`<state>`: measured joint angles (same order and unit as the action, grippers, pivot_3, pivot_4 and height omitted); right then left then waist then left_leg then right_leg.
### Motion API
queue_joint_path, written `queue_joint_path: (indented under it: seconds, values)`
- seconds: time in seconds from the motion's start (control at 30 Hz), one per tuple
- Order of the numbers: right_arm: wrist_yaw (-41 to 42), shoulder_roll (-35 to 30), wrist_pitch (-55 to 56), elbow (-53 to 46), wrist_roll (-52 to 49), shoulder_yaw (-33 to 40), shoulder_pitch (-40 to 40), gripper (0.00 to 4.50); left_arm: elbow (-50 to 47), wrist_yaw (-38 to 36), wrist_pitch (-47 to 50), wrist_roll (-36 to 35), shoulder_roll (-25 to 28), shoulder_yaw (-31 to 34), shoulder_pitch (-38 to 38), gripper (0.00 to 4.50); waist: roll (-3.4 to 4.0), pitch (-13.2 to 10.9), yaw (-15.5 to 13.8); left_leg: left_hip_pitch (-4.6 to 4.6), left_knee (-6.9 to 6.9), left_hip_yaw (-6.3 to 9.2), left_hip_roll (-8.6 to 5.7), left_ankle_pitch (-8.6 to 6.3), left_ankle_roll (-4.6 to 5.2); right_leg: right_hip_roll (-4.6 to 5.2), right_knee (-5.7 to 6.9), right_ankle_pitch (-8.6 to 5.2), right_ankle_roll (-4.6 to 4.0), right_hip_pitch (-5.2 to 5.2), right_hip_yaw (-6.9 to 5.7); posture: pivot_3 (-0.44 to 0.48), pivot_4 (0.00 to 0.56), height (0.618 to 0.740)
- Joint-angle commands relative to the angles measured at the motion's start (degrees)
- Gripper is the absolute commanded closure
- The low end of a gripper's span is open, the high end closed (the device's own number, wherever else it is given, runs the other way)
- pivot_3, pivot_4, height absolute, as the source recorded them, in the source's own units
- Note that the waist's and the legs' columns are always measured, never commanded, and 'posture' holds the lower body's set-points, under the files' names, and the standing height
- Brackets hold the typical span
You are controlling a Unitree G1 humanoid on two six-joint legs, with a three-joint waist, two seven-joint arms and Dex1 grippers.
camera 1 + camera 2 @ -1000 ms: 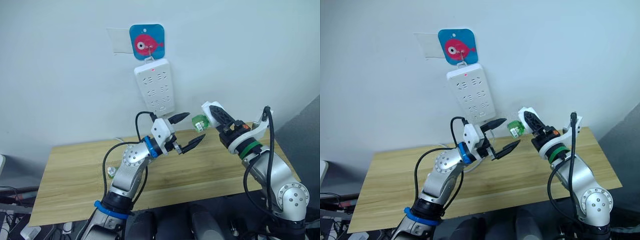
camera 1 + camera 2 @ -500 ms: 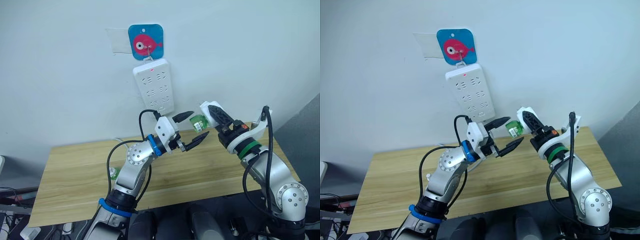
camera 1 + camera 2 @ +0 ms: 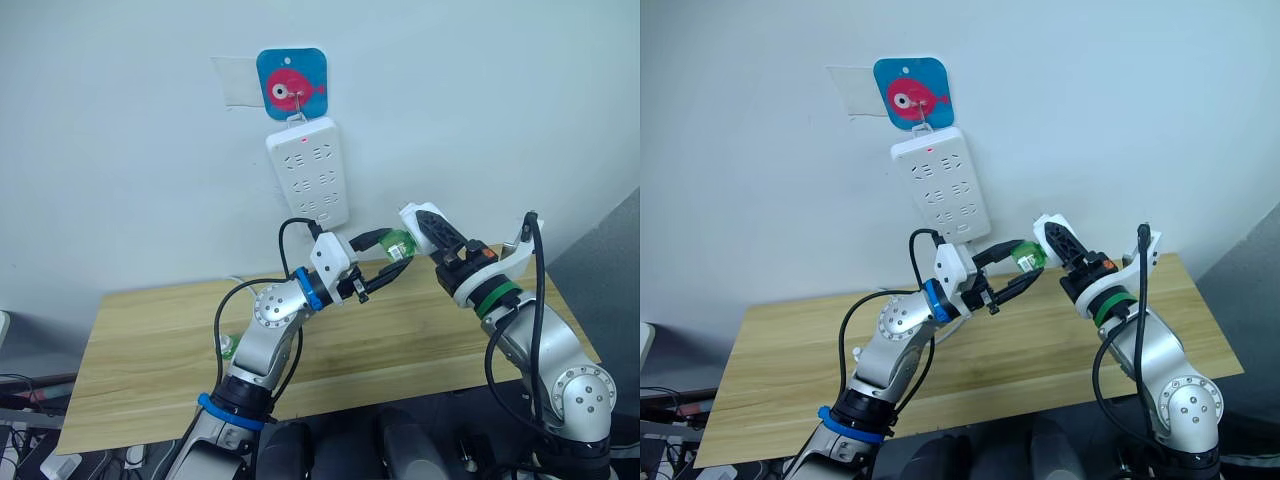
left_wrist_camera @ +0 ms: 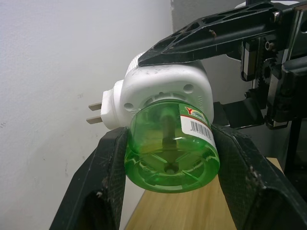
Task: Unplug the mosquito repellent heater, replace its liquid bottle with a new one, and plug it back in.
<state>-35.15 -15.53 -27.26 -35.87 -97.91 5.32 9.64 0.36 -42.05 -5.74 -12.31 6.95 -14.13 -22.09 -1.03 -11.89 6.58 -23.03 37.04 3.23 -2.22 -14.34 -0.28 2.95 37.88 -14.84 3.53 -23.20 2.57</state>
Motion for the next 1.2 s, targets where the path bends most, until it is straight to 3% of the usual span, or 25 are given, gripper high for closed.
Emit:
queue_joint_path:
  seconds: [0.03, 0.13, 0.27, 0.47, 0.6, 0.9, 1.2]
  values:
    - [0.6, -0.41, 0.54, -3.18, -1.35, -0.61, 0.36, 0.88, 0.2, -0.39, -1.37, 0.14, 0.35, 0.45, -1.13, 2.23, 0.0, 0.0, 0.0, 0.0, 0.0, 0.0, 0.0, 0.0, 0.0, 0.0, 0.0, 0.0, 0.0, 0.0, 0.0, -0.229, 0.198, 0.74]
    - [1.6, -2.56, -0.4, -2.83, -4.37, 0.53, -0.17, 0.02, 0.5, -2.52, -1.92, -0.89, 1.45, 0.56, -1.6, 2.23, 0.0, 0.0, 0.02, 0.0, 0.0, 0.0, 0.0, 0.0, 0.0, 0.0, 0.01, 0.0, 0.0, 0.0, 0.0, -0.233, 0.193, 0.74]
    - [8.53, -12.12, -7.6, 1.4, -14.5, 4.49, -1.09, 0.02, 0.7, -8.82, -2.77, -3.66, 4.19, 0.48, -2.05, 2.23, 0.0, 0.0, 0.04, -0.02, 0.01, -0.01, -0.02, -0.01, 0.01, 0.02, -0.02, 0.0, 0.0, 0.0, 0.0, -0.245, 0.186, 0.74]
    - [31.1, -25.46, -30.38, 18.49, -15.09, 9.21, 1.47, 0.02, 2.11, -20.04, -4.86, -7.53, 8.76, 0.82, -3.82, 2.23, 0.0, 0.0, 0.05, 0.0, 0.05, -0.1, -0.01, 0.0, 0.03, -0.02, 0.0, 0.0, 0.0, 0.04, 0.03, -0.244, 0.183, 0.74]
    - [42.86, -31.74, -43.54, 30.76, -15.09, 6.97, 8.62, 0.02, 3.16, -23.95, -5.81, -8.14, 9.35, 0.81, -4.89, 2.23, 0.01, 0.01, 0.05, -0.02, 0.05, -0.11, 0.01, -0.02, 0.06, -0.02, -0.02, 0.0, 0.0, 0.04, 0.02, -0.225, 0.181, 0.74]
    - [52.45, -35.96, -55.26, 42.66, -15.09, -0.99, 18.62, 0.02, 2.5, -25.73, -9.96, -6.1, 9.31, -0.06, -4.52, 2.23, 0.01, 0.02, -0.17, -0.51, 0.1, -0.01, -0.02, -0.26, 0.47, 0.13, -0.61, -0.09, 0.14, -0.09, -0.16, -0.195, 0.186, 0.74]
    - [53.25, -35.47, -56.17, 45.78, -15.09, -4.74, 22.87, 0.02, 2.32, -25.28, -11.12, -4.48, 10.0, -0.54, -3.67, 2.23, 0.02, 0.0, -1.24, -0.86, 0.95, 0.04, -0.09, -0.46, 0.78, 0.19, -0.67, 0.13, 0.45, -0.05, -0.14, -0.164, 0.205, 0.74]
